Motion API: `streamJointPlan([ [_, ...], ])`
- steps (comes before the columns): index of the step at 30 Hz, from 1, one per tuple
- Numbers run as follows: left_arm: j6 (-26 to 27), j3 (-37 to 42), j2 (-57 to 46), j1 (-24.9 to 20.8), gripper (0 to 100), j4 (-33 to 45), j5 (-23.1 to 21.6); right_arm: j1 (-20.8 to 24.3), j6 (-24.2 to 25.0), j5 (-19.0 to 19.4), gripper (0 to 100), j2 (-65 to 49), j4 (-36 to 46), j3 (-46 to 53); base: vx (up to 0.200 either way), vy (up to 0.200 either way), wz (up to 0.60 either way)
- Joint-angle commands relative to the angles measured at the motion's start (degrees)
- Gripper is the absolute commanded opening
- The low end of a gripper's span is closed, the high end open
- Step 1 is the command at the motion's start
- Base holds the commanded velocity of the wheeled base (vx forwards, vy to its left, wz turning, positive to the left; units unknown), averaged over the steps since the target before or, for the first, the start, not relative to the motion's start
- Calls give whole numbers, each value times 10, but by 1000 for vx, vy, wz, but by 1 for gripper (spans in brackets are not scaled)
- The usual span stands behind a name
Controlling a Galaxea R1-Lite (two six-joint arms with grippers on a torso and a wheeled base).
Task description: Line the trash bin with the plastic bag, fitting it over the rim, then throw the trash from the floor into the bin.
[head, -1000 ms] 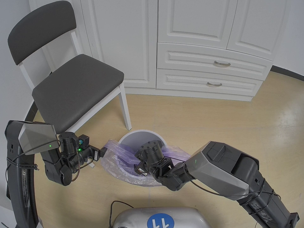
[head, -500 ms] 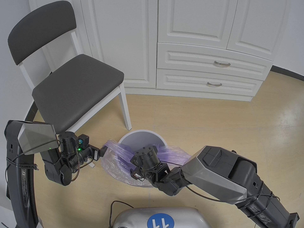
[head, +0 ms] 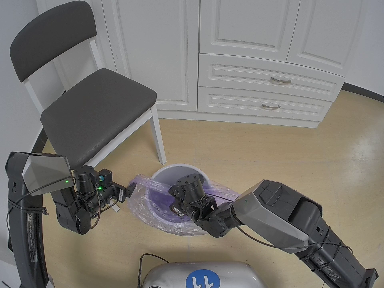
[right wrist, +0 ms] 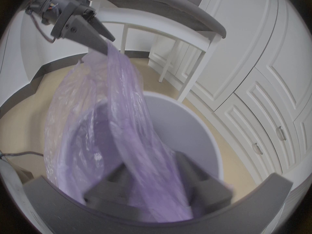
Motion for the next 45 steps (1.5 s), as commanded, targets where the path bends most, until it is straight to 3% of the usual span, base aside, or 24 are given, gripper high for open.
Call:
streamJointPlan([
  [1,0,-1,-2,0,100,-3,0,-11,1,-1,0,-20,1,-36,0,0,0],
  [8,0,2,10,-15,100,-48,0,-37,5,-1,0,-12,41,-153,0,0,0],
  [13,0,5,12,-27,100,-58,1,-44,11,5,0,-8,75,-153,0,0,0],
  [19,1,20,-5,-37,100,-58,2,-33,43,-4,0,21,8,-153,0,0,0],
  [26,2,57,-45,-44,100,-58,-2,-40,48,-52,0,54,-92,-153,0,0,0],
  [35,3,70,-49,-59,100,-59,0,-71,60,-42,0,63,-106,-153,0,0,0],
  [40,1,74,-60,-53,100,-58,-3,-91,63,-14,0,61,-111,-153,0,0,0],
  [41,1,75,-61,-54,100,-59,-3,-95,63,-14,100,61,-111,-153,0,0,0],
  [45,4,86,-60,-61,100,-59,-4,-101,64,-12,100,56,-111,-153,0,0,0],
])
